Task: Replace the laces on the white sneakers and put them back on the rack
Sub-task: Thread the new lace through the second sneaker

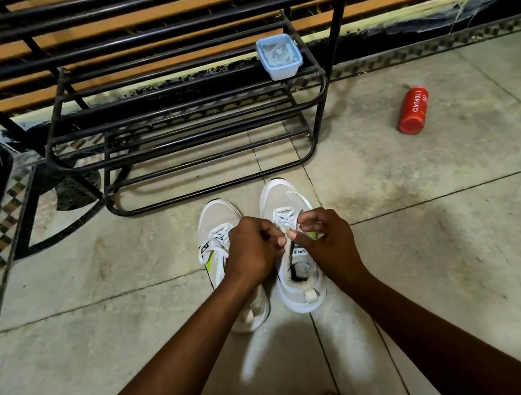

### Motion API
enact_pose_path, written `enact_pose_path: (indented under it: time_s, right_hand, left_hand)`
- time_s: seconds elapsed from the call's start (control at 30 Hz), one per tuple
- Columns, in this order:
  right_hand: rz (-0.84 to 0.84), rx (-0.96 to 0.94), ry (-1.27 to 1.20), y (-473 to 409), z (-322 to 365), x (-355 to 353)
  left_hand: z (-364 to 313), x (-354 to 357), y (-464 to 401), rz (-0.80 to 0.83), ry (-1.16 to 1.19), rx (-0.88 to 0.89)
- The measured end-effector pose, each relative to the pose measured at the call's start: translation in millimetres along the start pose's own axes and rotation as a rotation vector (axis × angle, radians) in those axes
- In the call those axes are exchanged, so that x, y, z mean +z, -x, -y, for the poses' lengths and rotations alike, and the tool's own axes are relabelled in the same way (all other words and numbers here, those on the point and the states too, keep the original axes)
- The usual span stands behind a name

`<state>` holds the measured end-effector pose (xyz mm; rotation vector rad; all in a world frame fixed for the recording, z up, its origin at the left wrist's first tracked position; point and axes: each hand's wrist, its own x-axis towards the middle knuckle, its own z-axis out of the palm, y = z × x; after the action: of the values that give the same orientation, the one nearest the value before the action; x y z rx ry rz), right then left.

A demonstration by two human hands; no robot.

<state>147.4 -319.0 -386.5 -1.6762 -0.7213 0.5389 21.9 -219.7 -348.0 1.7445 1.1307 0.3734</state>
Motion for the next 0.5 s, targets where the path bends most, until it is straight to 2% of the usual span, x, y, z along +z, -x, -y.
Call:
enact_pose_path:
  time_s: [0.17,0.3,0.4,0.47,0.5]
  right_hand:
    - [0.001,-0.202,0.166,10.1,-19.0,-11.0]
    - [0.0,-0.233,0.187,12.6,-26.4,-11.8]
    - [0.011,-0.237,0.185,13.4,-23.9,-9.3]
    - [0.012,-0.237,0.192,15.0,-24.1,-9.6]
    - [0.01,-0.236,0.197,15.6,-25.0,-10.1]
  left_hand:
    - [-4.4,-1.5,-2.6,-0.02,-0.085,0.032]
    - [-3.8,-4.9,-3.1,-0.081,-0.001,-0.001]
    - [-12.5,-20.1,-7.3,-0.216,0.014,0.109]
    - [-25.6,-35.0,-15.4,-0.302,0.158,0.163]
    - [-35.6,-41.6,-19.4,-0.313,0.303,0.152]
